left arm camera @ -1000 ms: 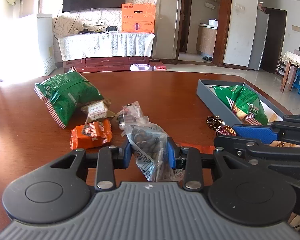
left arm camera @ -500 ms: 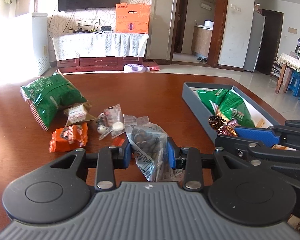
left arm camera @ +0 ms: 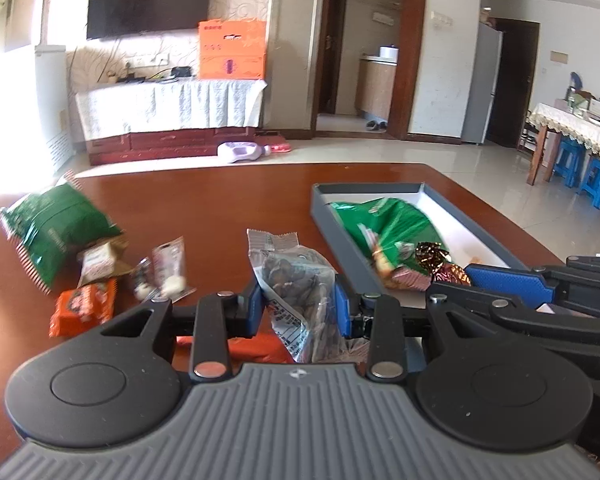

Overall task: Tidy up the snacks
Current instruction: 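Carry the nut bag and brown candy over the gray box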

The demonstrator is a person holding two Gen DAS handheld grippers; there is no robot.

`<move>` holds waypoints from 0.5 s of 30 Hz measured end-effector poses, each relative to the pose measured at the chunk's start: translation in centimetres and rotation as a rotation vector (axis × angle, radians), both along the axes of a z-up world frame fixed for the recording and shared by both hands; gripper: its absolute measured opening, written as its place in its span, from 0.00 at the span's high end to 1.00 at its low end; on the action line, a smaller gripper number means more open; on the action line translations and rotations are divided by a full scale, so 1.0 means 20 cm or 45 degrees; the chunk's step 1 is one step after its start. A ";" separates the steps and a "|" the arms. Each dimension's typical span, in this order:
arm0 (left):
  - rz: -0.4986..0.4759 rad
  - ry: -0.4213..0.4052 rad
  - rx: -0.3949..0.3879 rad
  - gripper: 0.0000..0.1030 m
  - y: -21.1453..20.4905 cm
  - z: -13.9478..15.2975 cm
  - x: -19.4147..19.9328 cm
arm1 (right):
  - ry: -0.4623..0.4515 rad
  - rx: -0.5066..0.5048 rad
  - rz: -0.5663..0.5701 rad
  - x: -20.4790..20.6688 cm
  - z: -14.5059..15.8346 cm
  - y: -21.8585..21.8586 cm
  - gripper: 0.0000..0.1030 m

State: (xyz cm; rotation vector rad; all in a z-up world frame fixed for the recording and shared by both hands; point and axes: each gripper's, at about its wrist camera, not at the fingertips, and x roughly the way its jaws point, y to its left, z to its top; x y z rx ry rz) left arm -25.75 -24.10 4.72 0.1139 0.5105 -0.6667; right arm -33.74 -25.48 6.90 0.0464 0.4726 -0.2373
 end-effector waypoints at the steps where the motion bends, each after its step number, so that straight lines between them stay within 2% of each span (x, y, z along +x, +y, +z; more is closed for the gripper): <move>1: -0.013 -0.007 0.002 0.61 -0.02 0.00 -0.01 | -0.003 0.000 -0.012 -0.01 0.00 -0.02 0.74; 6: -0.066 -0.058 0.020 0.60 -0.13 0.02 -0.05 | -0.004 -0.009 -0.072 -0.06 0.00 -0.09 0.74; 11: -0.118 -0.004 -0.019 0.60 -0.22 0.01 -0.06 | 0.007 -0.010 -0.120 -0.10 -0.01 -0.16 0.74; 15: -0.147 -0.045 -0.023 0.60 -0.29 0.03 -0.10 | 0.008 -0.002 -0.159 -0.12 -0.02 -0.20 0.74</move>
